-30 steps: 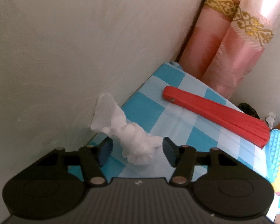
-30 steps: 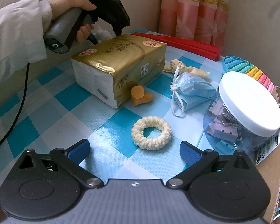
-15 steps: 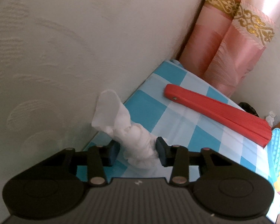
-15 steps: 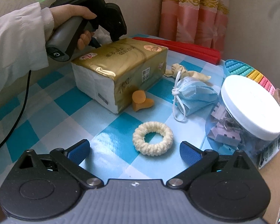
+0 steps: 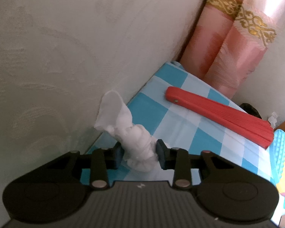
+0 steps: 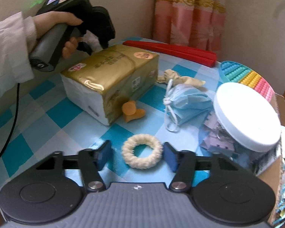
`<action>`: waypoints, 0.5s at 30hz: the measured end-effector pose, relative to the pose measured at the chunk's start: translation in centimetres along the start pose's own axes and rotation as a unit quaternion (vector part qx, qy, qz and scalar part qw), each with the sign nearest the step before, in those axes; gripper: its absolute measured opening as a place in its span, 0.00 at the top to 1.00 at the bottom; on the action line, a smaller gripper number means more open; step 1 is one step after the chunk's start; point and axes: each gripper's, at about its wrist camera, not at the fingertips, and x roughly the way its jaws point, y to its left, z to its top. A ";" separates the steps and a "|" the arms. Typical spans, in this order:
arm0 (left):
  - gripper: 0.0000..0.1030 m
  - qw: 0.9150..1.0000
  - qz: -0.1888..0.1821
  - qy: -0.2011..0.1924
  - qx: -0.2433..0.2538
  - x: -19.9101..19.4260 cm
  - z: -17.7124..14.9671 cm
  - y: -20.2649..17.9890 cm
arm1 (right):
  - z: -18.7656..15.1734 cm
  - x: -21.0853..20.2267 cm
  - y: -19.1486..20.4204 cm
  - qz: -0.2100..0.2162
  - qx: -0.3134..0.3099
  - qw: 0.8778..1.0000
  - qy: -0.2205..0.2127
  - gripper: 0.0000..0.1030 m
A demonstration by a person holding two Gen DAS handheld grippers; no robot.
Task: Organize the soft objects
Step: 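Grasp the cream knitted ring with the right gripper while the left grasps the white tissue, then carry the knitted ring into the box and open the right gripper while the left carries the tissue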
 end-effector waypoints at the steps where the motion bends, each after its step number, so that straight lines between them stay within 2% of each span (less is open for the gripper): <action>1: 0.67 1.000 0.000 0.001 0.002 -0.1 0.0 0.0 | 0.0 -0.1 -0.1 -0.004 0.003 1.000 0.001 0.55; 4: 0.67 1.000 -0.002 -0.001 0.008 -0.7 -0.2 -0.3 | 0.0 -0.4 -0.4 -0.005 0.008 1.000 0.000 0.59; 15: 0.67 0.998 -0.023 -0.016 0.056 -6.3 -1.4 -1.7 | -0.1 -5.7 -0.7 0.013 0.009 0.999 -0.034 0.59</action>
